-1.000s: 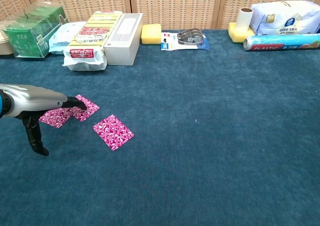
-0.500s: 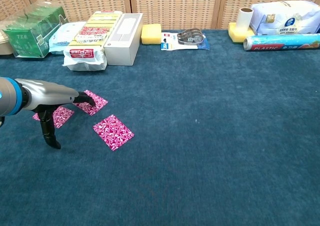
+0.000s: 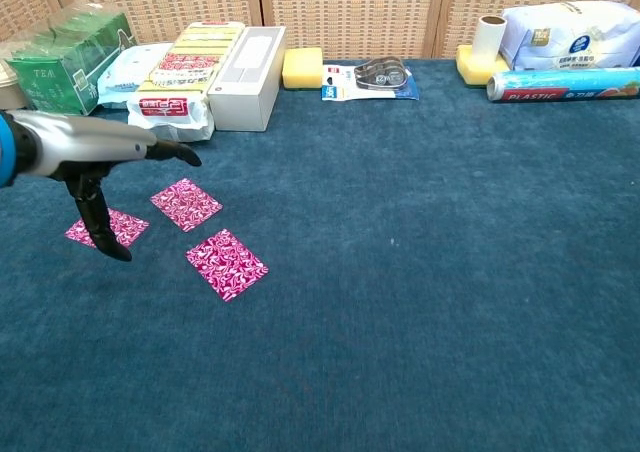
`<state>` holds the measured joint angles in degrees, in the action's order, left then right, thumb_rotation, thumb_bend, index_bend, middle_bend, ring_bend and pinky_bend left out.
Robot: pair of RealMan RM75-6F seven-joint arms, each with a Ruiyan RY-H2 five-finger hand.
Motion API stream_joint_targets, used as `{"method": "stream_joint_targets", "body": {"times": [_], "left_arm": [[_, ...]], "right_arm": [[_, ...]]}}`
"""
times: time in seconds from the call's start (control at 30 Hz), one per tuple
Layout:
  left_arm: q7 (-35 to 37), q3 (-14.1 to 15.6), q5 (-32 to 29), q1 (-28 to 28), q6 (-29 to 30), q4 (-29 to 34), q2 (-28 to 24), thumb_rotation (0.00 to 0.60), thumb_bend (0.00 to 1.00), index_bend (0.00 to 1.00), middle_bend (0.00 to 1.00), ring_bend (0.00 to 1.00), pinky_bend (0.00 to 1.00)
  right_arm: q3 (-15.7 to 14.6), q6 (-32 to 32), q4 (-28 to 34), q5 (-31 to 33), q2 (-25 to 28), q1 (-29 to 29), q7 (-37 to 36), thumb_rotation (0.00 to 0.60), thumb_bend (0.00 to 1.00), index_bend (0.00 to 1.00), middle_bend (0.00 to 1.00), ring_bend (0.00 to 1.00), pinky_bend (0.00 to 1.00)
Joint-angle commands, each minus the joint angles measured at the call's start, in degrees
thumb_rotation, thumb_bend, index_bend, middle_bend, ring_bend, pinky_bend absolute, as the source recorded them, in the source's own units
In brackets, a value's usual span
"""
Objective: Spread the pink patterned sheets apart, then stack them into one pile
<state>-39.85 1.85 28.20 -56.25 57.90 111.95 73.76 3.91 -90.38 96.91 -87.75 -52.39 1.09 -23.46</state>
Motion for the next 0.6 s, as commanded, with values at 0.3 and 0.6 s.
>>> {"method": "stream_joint_targets", "body": {"times": [0.3,0.6], "left_arm": [[7.71,4.67,20.30,9.67,5.75,4.48,-7.30,0.600,0.04,0.00,0.00,0.00,0.05],[15.93,8.68,34.36,18.83,10.04,1.12,-7.70,0.600,0.04,0.00,0.00,0.00,0.05]], "right_arm": [[-0.07,0.46,0.34,0.06,-0.29,-0.24,1.24,0.600,0.00,0.21,0.00,0.00,0.00],[0.07,0.79,0.39,0.66,-0.43,-0.33,1.87,0.600,0.00,0.21,0.00,0.00,0.00]]}}
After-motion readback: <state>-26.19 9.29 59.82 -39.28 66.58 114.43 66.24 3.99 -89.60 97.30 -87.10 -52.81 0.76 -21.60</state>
